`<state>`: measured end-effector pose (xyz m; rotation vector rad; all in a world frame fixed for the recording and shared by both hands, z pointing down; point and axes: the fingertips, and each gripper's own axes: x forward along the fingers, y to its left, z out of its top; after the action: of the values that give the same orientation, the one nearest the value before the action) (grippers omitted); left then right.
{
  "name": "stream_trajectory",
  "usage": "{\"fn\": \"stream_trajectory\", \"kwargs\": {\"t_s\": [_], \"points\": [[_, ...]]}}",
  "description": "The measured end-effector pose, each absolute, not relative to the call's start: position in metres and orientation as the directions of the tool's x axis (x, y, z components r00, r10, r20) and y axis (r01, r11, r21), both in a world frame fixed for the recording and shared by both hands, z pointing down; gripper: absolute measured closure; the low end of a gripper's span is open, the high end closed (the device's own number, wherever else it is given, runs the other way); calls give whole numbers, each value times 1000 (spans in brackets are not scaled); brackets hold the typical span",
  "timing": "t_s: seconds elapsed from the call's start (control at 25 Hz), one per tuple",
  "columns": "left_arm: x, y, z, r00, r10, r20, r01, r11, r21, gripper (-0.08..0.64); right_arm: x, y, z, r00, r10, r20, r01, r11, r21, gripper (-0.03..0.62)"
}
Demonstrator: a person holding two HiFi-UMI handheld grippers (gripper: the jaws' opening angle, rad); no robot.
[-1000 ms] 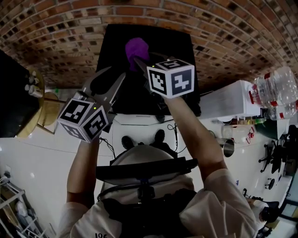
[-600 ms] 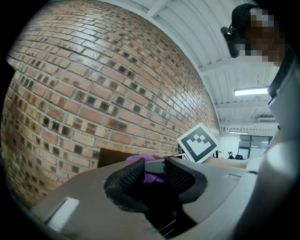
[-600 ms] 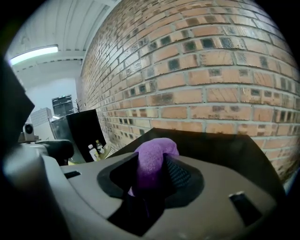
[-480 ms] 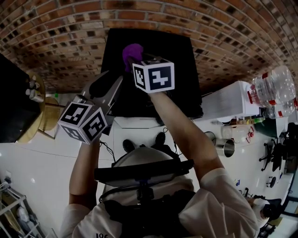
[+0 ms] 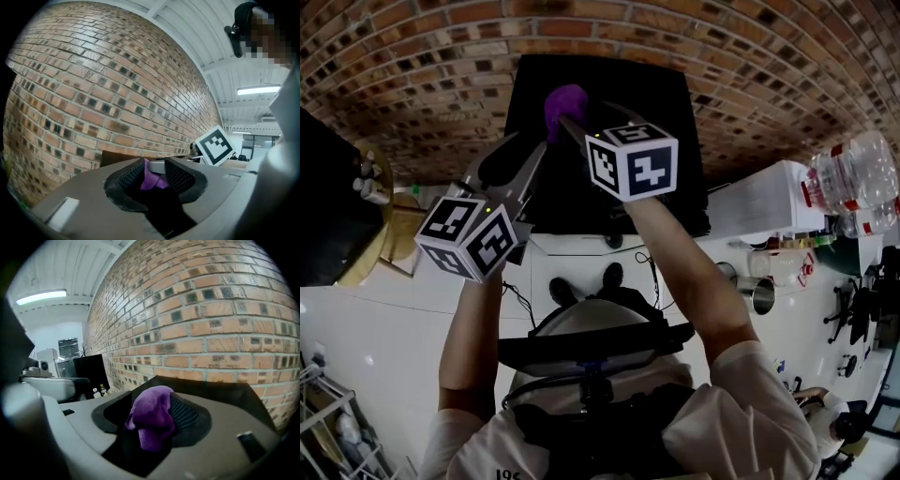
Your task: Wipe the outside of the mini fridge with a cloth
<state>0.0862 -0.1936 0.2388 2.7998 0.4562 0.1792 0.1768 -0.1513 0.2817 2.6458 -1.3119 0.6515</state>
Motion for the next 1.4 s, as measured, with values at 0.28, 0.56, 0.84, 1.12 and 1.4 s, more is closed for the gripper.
{"fn": "stream_trajectory", "kwargs": {"t_s": [0.28, 0.56, 0.84, 1.12, 1.4], "points": [[128, -168, 245, 933, 301, 197, 253, -938, 235, 265, 186, -83, 252, 586, -742, 326, -775, -631, -42, 321], [178, -152, 273, 903, 194, 382, 185, -981, 60, 259, 200, -68, 247, 564, -775, 286, -803, -595, -29, 321], [189, -166, 306, 866, 72, 494, 87, -996, -6, 284, 206, -69, 247, 495, -828, 264, -848, -527, -63, 321], [192, -175, 314, 853, 26, 522, 56, -997, -43, 402, 199, -82, 258, 427, -861, 275, -884, -461, -72, 321], [190, -184, 306, 884, 14, 467, 17, -1000, -1, 451, 190, -91, 269, 365, -883, 295, -910, -405, -86, 331]]}}
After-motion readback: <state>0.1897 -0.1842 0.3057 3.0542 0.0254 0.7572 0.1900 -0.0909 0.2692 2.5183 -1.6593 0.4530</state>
